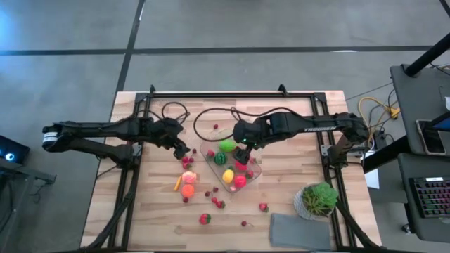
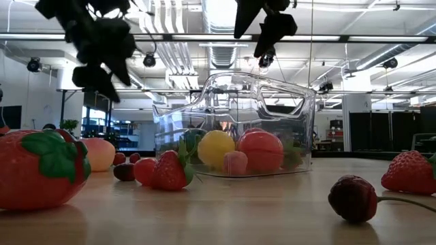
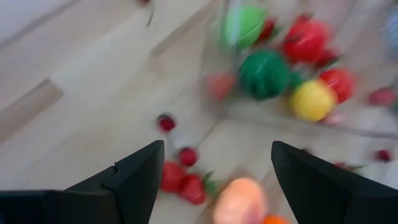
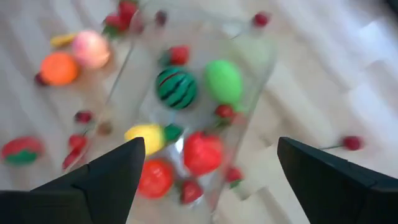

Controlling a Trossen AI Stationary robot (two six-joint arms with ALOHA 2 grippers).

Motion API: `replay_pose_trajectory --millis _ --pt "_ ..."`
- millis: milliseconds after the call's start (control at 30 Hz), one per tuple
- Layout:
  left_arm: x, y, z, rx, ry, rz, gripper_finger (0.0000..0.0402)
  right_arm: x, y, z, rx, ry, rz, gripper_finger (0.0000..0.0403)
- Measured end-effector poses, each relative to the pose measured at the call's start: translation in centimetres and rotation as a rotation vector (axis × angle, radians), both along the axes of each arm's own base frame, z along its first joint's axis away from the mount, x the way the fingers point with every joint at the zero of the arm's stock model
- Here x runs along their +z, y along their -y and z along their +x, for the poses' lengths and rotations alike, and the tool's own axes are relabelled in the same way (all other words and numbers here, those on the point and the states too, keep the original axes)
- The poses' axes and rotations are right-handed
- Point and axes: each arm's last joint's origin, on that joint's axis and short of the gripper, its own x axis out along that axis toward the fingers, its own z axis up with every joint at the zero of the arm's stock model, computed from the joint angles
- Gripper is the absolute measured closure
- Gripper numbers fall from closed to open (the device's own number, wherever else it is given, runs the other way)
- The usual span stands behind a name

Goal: Pick and placing Produce into tupperware
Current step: Put the red strawberry into the transparent bin

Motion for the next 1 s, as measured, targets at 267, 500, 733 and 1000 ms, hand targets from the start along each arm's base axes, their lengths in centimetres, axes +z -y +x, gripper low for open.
replay_pose_trajectory --millis 267,500,733,1000 --pt "-4.3 1.0 0.8 -0.434 -0.189 0.148 0.012 1.2 0.9 -0.9 -0.042 0.034 -0.047 0.0044" --pt "-7.1 1.1 1.7 -0.643 -0.332 0.218 0.012 1.3 0.9 -1.0 -0.03 0.033 -0.05 0.0044" --pt "-8.6 0.7 2.7 -0.778 -0.463 0.353 0.012 1.3 1.2 -1.0 -0.012 0.022 -0.064 0.0044" --pt "-9.6 0.4 3.4 -0.789 -0.544 0.441 0.0121 1.1 1.3 -1.5 0.005 -0.037 -0.114 0.0044"
